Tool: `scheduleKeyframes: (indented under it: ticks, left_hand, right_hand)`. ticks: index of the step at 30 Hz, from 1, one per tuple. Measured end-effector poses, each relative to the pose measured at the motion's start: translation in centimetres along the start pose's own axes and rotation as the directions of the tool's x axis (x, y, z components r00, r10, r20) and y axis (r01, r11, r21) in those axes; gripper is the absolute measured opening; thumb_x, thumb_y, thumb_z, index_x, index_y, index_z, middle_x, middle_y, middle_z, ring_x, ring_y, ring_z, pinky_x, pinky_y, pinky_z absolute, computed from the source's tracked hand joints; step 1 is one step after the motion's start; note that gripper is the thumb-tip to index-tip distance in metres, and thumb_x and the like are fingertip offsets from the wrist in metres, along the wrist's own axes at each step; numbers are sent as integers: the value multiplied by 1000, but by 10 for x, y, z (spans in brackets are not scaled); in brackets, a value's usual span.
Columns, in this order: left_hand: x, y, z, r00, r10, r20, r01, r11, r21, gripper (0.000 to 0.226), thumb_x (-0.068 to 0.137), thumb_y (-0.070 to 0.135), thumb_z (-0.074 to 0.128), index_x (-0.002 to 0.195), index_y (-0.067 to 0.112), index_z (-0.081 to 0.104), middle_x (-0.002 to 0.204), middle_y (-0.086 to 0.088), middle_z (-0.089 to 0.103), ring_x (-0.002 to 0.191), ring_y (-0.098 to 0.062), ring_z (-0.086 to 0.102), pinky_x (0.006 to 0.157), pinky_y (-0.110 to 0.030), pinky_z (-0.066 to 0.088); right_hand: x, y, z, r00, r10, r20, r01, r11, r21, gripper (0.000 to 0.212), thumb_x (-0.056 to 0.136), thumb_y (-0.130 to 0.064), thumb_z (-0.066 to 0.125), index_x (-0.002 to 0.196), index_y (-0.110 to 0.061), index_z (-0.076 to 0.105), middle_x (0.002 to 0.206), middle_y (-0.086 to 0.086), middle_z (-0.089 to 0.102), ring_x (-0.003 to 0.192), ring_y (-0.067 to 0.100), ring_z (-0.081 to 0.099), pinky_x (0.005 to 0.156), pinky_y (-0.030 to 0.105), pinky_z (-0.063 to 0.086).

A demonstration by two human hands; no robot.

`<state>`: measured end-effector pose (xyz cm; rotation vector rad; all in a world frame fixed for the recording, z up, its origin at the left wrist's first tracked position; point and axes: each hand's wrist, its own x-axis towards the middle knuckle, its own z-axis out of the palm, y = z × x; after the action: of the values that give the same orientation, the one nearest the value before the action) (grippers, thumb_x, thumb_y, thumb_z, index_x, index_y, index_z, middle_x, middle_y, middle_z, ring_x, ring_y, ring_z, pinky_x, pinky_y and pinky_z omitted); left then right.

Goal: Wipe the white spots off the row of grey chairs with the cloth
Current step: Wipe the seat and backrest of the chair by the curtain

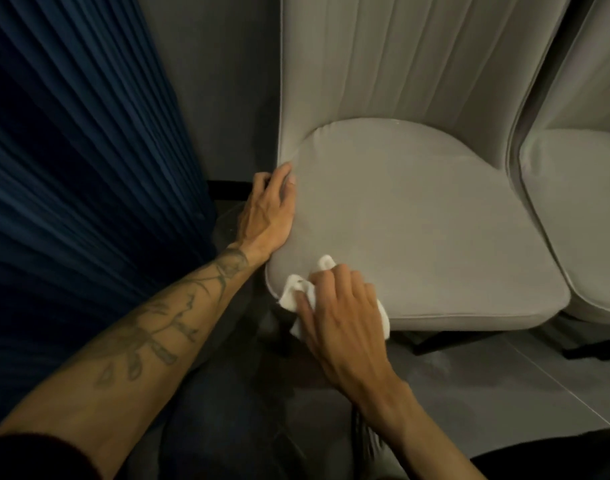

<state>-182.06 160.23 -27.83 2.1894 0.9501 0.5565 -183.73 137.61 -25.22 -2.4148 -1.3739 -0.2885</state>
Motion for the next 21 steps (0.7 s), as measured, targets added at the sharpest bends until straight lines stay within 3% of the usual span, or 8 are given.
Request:
scheduleKeyframes:
  ticks: [3,6,9,16,21]
  left_hand:
    - [2,-1,-1,1000,-6,9,6,1000,-5,46,110,54,29,152,41,41,148,0,42,130,-29,56,107,-48,48]
    - [2,-1,-1,1000,-8,24,8,1000,-5,45,110,54,29,152,43,40,149,2,41,131,-27,55,105,-42,46]
    - [1,-2,0,1000,-20,22,20,1000,-2,47,109,56,28,153,43,39,148,2,41,130,-29,56,105,-45,47]
    - [4,-2,1,1000,-19,22,19,1000,1,44,110,52,30,152,43,40,145,1,43,126,-29,57,104,-45,49]
    - [1,0,0,1000,-16,23,16,1000,4,45,110,52,28,152,43,39,147,0,42,124,-32,58,102,-49,50]
  right_hand:
    - [12,-22,4,999,-12,34,13,1000,-20,27,106,-39,34,95,-20,49,91,3,45,79,19,36,71,34,23]
    - [24,-42,4,994,-89,66,88,996,7,33,107,-41,31,101,-17,53,94,5,49,80,20,41,72,35,32]
    - [18,-19,-2,989,-134,62,134,991,2,30,107,-43,34,97,-19,49,92,4,47,79,21,41,72,36,31]
    - [27,-43,8,993,-87,83,94,992,-81,33,106,-42,34,102,-17,53,95,7,52,81,23,44,72,38,35]
    - [4,-5,-5,993,-71,90,76,996,-51,24,103,-41,38,95,-20,48,91,3,45,78,22,40,70,37,30]
